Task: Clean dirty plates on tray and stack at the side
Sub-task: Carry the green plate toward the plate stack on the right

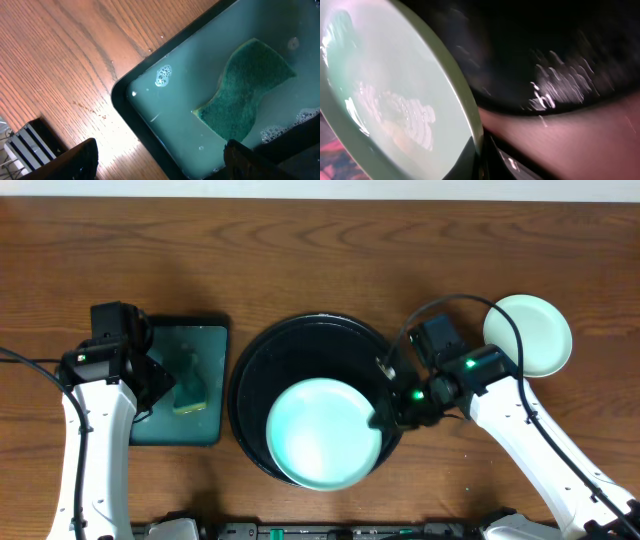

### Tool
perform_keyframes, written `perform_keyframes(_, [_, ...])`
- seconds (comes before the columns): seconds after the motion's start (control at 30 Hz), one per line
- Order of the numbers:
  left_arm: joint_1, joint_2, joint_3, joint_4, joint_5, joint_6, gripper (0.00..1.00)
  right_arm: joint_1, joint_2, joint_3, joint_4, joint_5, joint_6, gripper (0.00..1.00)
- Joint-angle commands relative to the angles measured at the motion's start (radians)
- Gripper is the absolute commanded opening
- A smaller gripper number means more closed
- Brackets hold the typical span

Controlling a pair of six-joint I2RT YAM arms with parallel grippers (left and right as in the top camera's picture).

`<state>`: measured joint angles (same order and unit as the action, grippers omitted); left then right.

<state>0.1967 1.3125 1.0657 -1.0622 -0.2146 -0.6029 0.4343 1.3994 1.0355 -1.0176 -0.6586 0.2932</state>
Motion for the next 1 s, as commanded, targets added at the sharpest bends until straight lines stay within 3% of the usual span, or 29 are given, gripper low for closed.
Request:
perform_keyframes(0.0, [0.005, -0.009, -0.001, -0.003, -0.003, -0.013, 0.81, 0.007, -0.012, 0.027, 0.137, -0.169, -0.039, 0.01])
perform_keyframes(0.23, [0.005, -0.009, -0.001, -0.002, -0.003, -0.013, 0.81, 0.006, -0.012, 0.027, 0.535, -0.035, 0.036, 0.02])
perform_keyframes(0.33, [0.005, -0.009, -0.001, -0.002, -0.003, -0.013, 0.81, 0.006, -0.012, 0.03, 0.57, 0.104, 0.034, 0.01])
perform_keyframes(0.73, [0.005, -0.009, -0.001, 0.003, 0.005, -0.021, 0.81, 0.018, 0.083, 0.208, 0.319, 0.512, -0.076, 0.02])
perform_keyframes(0.97, [0.005, -0.009, -0.001, 0.003, 0.005, -0.021, 0.81, 0.141, 0.229, 0.399, 0.137, 0.855, -0.134, 0.02])
